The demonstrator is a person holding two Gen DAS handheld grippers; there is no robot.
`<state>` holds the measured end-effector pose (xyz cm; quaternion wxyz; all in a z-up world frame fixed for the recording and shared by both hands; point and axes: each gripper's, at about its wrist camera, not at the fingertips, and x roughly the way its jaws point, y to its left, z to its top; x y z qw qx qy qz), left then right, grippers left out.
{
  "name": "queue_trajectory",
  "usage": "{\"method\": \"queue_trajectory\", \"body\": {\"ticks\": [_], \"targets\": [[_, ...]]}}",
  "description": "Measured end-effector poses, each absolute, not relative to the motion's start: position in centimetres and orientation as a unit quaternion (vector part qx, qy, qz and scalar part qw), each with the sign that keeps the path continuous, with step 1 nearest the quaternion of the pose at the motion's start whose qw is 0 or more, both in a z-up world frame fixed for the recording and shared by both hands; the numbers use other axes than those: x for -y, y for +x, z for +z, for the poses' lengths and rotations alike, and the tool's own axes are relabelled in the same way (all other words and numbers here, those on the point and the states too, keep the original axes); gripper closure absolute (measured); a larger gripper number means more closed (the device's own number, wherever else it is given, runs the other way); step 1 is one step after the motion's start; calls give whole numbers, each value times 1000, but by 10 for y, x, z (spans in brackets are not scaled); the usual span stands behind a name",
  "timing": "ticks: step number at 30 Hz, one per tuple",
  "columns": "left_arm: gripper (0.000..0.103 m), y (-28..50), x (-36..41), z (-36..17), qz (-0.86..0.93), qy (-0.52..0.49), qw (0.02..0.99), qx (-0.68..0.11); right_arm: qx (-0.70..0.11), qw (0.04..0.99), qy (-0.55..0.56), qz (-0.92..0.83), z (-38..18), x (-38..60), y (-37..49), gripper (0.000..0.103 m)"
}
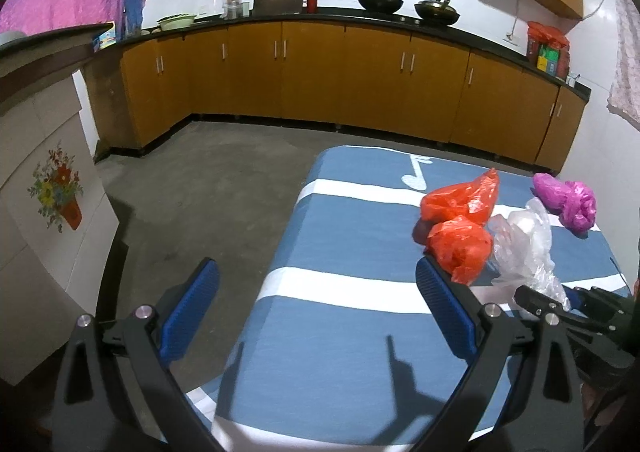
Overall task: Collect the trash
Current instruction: 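Return both tools to the mat and grasp a clear bag with the right gripper, then grasp the magenta bag with the left gripper while the right holds the clear bag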
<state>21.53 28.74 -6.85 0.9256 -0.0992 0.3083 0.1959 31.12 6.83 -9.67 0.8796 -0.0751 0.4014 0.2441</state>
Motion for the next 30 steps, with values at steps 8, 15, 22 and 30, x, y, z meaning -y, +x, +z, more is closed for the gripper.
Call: {"method": "queue_trajectory", "body": {"ticks": [8, 15, 22, 30], "targets": [[7, 220, -263, -63, 174, -88, 932, -306, -393, 885, -68, 242, -96, -31, 293, 71], [7, 235, -222, -59, 135, -77, 939, -306, -378, 907, -48, 180, -91, 35, 289, 71], [7, 270, -152, -51, 74, -59, 949, -301, -369, 924, -10, 97, -86, 103, 290, 71], [7, 332, -72, -49, 20, -52, 952, -302, -358, 933, 20, 35, -88, 165, 282, 71]]}}
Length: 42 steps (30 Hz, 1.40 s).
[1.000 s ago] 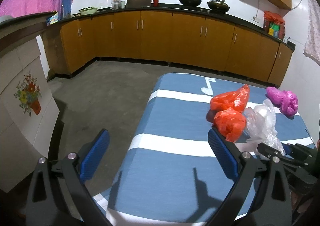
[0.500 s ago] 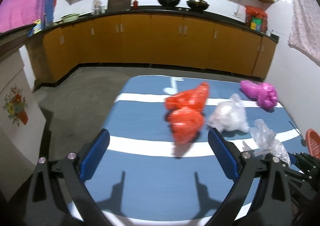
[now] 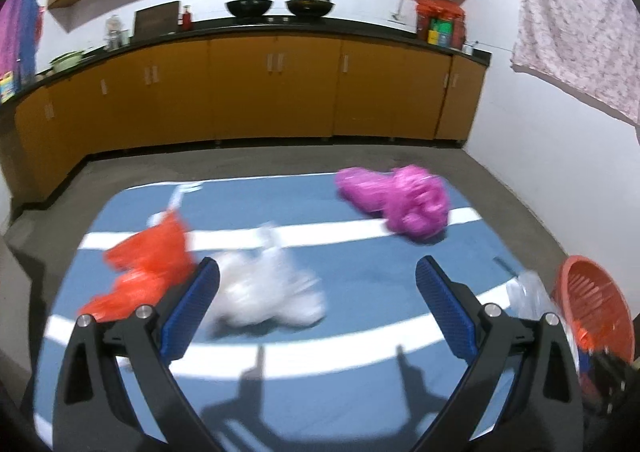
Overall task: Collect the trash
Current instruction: 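Grasp the magenta bag with the left gripper while the right holds the clear bag, then carry the magenta and clear bags over the basket and open both grippers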
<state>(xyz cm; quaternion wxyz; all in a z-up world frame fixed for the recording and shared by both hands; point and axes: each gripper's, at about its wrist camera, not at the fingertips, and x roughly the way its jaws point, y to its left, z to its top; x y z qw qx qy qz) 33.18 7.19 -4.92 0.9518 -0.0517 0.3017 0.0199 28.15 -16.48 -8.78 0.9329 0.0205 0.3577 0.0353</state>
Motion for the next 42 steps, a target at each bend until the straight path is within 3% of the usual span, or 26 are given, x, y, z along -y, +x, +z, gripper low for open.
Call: {"method": "queue_trajectory", "body": {"ticks": [14, 23, 25, 27, 33, 42], "targets": [[7, 452, 0, -68, 23, -76, 941, -328, -352, 932, 80, 9, -88, 222, 280, 71], [7, 496, 23, -84, 36, -38, 933, -356, -355, 931, 82, 19, -89, 223, 282, 71], [13, 500, 24, -90, 35, -35, 929, -366, -353, 932, 83, 20, -88, 223, 282, 71], [30, 503, 22, -97, 26, -40, 924, -380, -353, 932, 83, 22, -88, 223, 282, 71], [48, 494, 13, -98, 11, -48, 924, -380, -352, 932, 86, 24, -89, 220, 280, 71], [54, 460, 6, -81, 5, -15, 932, -362, -343, 935, 92, 23, -75, 220, 268, 71]]}}
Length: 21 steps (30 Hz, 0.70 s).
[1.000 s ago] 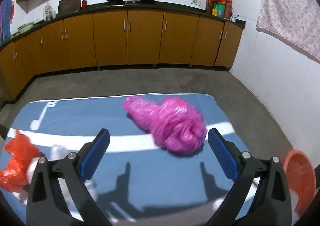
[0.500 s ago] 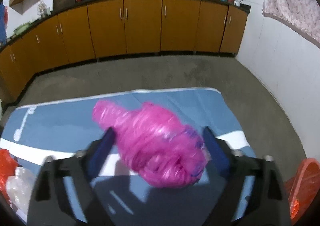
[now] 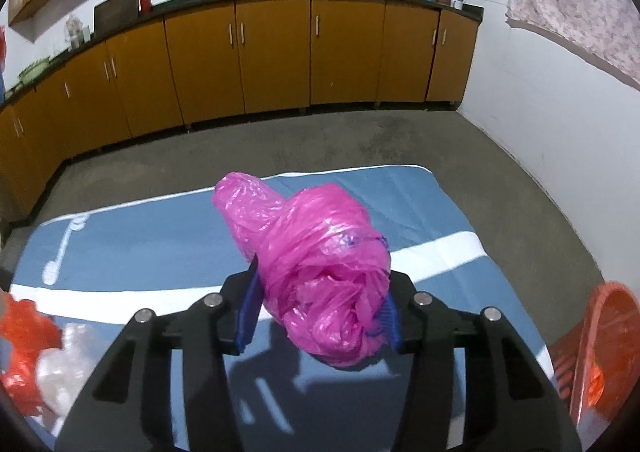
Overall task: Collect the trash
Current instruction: 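Carry the magenta and clear bags over the basket and open both grippers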
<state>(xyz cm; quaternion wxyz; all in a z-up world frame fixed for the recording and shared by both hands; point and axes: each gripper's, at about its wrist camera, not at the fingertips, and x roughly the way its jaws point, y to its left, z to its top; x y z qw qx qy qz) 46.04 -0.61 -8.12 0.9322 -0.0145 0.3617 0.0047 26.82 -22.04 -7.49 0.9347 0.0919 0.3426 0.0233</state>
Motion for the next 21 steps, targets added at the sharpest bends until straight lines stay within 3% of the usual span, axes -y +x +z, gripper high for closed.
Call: {"method": "queue_trajectory", "body": {"ticks": [21], "targets": [[54, 283, -24, 1, -7, 15, 948, -316, -307, 947, 95, 22, -19, 221, 193, 71]]}}
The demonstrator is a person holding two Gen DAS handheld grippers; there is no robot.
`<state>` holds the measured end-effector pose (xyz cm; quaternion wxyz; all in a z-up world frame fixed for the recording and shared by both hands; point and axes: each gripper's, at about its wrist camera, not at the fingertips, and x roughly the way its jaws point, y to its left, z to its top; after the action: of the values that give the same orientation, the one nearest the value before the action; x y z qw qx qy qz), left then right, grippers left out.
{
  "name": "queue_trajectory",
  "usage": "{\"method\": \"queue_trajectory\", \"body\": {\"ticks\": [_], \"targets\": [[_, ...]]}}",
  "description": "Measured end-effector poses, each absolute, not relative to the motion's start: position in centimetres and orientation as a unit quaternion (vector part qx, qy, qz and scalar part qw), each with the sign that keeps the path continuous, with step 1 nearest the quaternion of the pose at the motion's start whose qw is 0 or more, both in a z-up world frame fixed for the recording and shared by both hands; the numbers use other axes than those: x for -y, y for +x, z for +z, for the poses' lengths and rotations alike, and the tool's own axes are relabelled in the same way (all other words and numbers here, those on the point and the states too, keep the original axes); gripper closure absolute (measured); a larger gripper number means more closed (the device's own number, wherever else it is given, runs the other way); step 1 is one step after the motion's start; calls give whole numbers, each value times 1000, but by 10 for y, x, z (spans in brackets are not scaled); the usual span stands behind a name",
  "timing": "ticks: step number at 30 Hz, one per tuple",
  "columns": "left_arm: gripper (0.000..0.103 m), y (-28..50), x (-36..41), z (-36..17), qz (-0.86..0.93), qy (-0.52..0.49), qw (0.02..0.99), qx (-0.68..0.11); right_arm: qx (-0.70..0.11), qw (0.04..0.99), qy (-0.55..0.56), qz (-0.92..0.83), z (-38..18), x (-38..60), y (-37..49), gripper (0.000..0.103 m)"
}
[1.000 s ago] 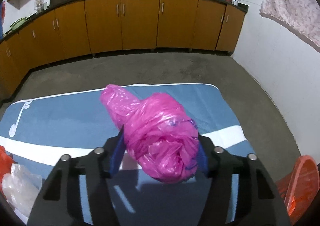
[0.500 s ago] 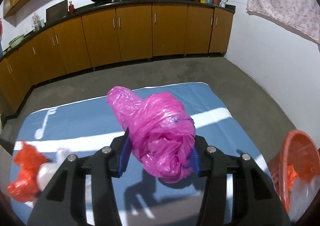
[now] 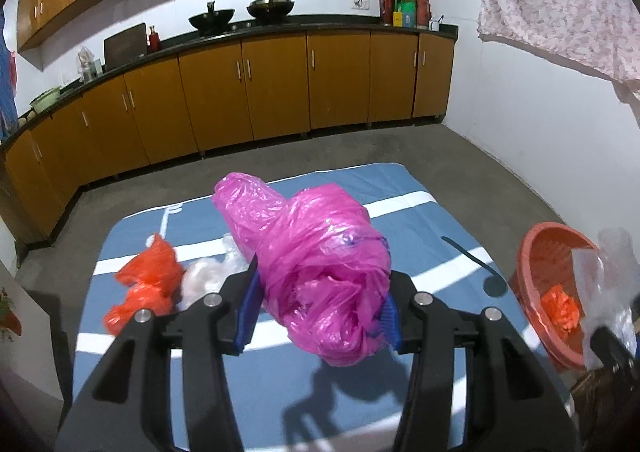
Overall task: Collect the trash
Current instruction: 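Carry the magenta and clear bags over the basket and open both grippers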
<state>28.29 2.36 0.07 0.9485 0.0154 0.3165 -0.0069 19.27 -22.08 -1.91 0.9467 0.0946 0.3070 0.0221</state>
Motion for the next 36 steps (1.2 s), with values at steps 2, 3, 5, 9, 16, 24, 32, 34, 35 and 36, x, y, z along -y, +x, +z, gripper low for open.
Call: {"method": "queue_trajectory", "body": {"ticks": [2, 3, 5, 9, 16, 24, 32, 34, 35, 36], "targets": [[54, 269, -25, 6, -10, 15, 950, -312, -305, 947, 95, 22, -16, 221, 186, 71], [54, 262, -25, 9, -12, 15, 950, -311, -305, 947, 95, 22, -14, 221, 183, 71], [54, 250, -23, 12, -16, 13, 951, -308, -304, 948, 94, 20, -11, 224, 179, 71], [54, 230, -18, 16, -25, 12, 952, -306, -298, 950, 94, 15, -6, 230, 170, 71], [54, 210, -3, 18, -45, 15, 951, -306, -292, 952, 94, 0, 1, 244, 158, 71], [53, 196, 28, 16, -77, 29, 949, -304, -286, 953, 101, -28, 2, 269, 151, 71], [53, 192, 67, 11, -116, 45, 944, -306, -283, 951, 108, -66, -1, 303, 148, 71], [53, 191, 78, 9, -124, 49, 943, -305, -284, 950, 109, -75, -2, 311, 147, 71], [53, 191, 83, 9, -129, 52, 942, -305, -284, 949, 110, -80, -3, 315, 147, 71], [52, 191, 89, 8, -133, 55, 942, -305, -285, 948, 111, -86, -4, 320, 146, 71]]}}
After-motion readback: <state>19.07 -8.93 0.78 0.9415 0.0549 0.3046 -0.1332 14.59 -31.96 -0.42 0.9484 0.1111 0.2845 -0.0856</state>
